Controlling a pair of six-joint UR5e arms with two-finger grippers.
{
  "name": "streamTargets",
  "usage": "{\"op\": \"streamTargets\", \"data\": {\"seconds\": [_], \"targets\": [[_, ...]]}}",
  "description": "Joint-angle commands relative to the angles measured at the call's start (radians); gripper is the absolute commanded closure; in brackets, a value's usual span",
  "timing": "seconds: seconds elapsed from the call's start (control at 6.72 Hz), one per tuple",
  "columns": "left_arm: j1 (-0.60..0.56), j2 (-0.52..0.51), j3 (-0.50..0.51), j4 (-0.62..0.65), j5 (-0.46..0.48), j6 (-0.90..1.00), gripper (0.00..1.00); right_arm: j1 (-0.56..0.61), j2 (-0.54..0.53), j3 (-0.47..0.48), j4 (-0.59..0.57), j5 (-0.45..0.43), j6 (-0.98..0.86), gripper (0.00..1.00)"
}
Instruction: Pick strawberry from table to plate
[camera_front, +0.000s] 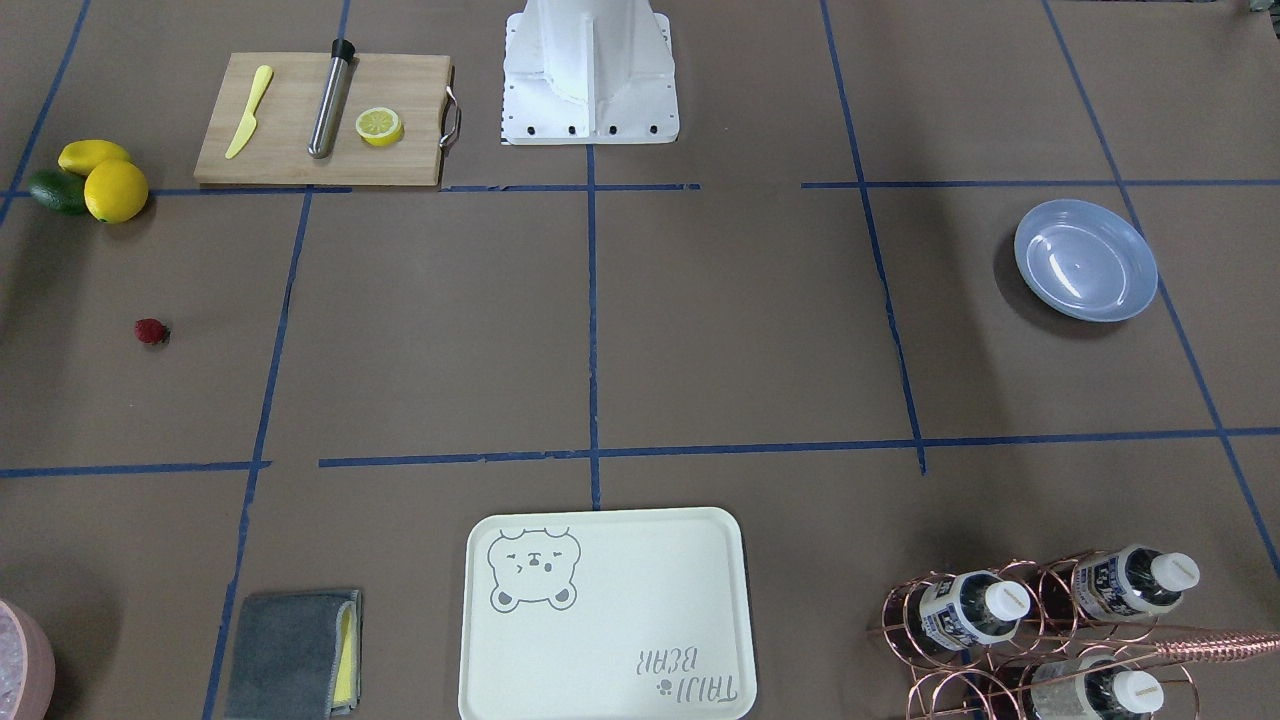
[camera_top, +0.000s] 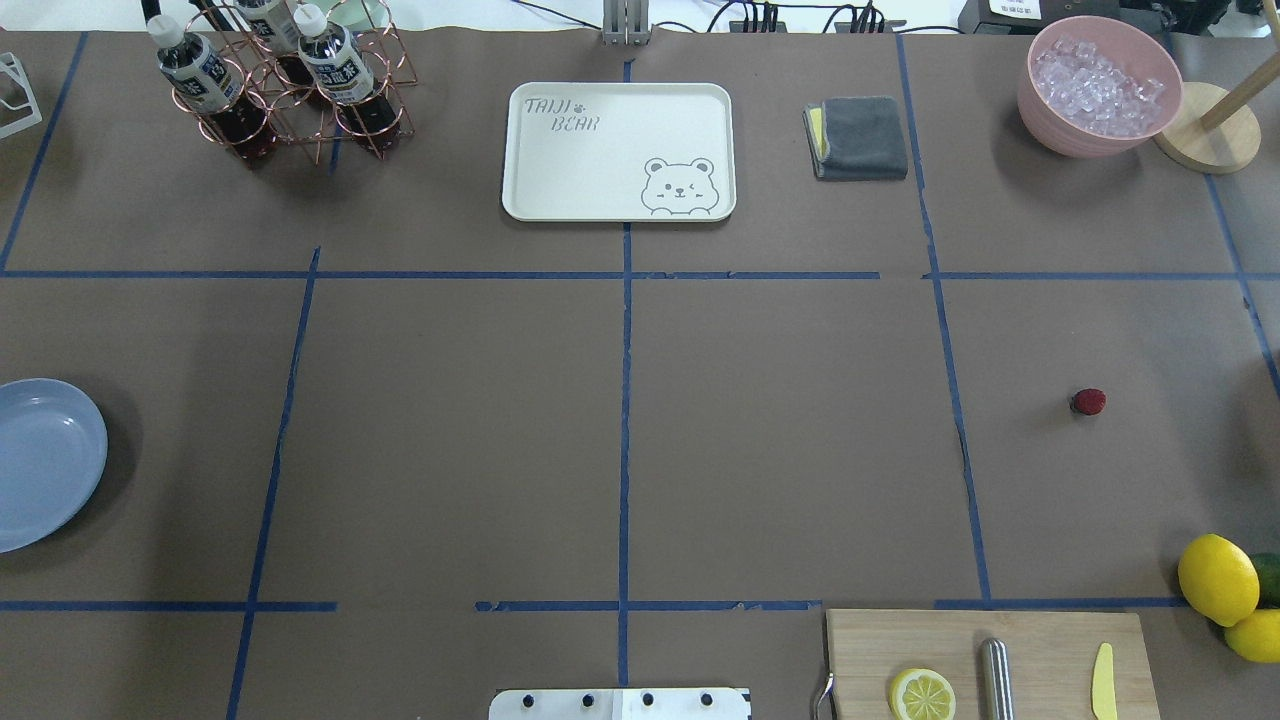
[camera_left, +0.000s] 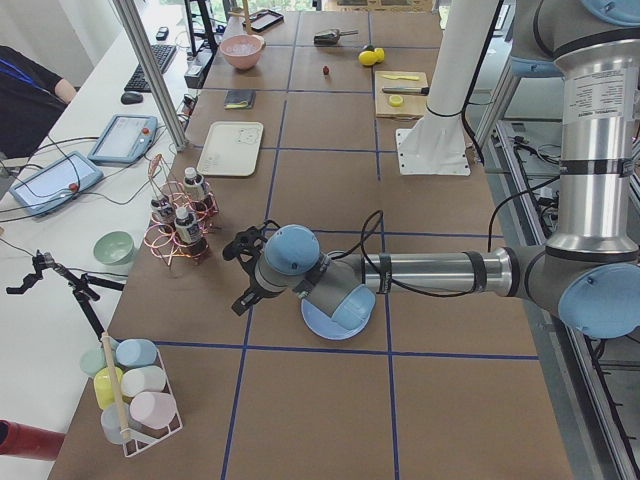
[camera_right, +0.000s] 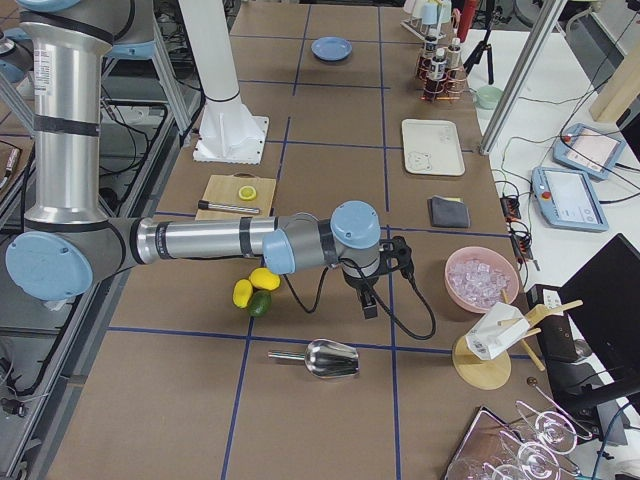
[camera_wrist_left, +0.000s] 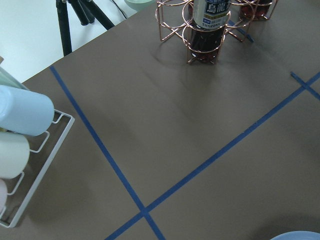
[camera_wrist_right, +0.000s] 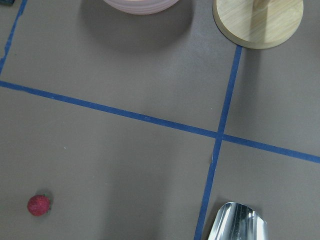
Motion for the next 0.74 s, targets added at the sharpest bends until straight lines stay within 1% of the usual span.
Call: {"op": "streamTargets", "data": {"seconds": [0.0,0.15,0.3,0.45,0.6], "targets": [[0.075,0.052,0.066,-0.052,0.005,-0.105,0.00,0.000,0.005,-0.003,0.000,0.008,0.002,0.00],[0.130,0.089,0.066,-0.084,0.052,-0.139,0.00,0.000,0.005,-0.006,0.000,0.018,0.000,0.00],[0.165,0.115,0.101,-0.144,0.132,-0.166,0.00,0.000,0.005,-0.010,0.000,0.019,0.000,0.00],[0.182,0.141,0.147,-0.254,0.136,-0.228,0.01,0.000,0.005,-0.012,0.000,0.025,0.000,0.00],[0.215,0.152,0.163,-0.337,0.140,-0.385,0.15,0.000,0.005,-0.012,0.000,0.024,0.000,0.00]]}}
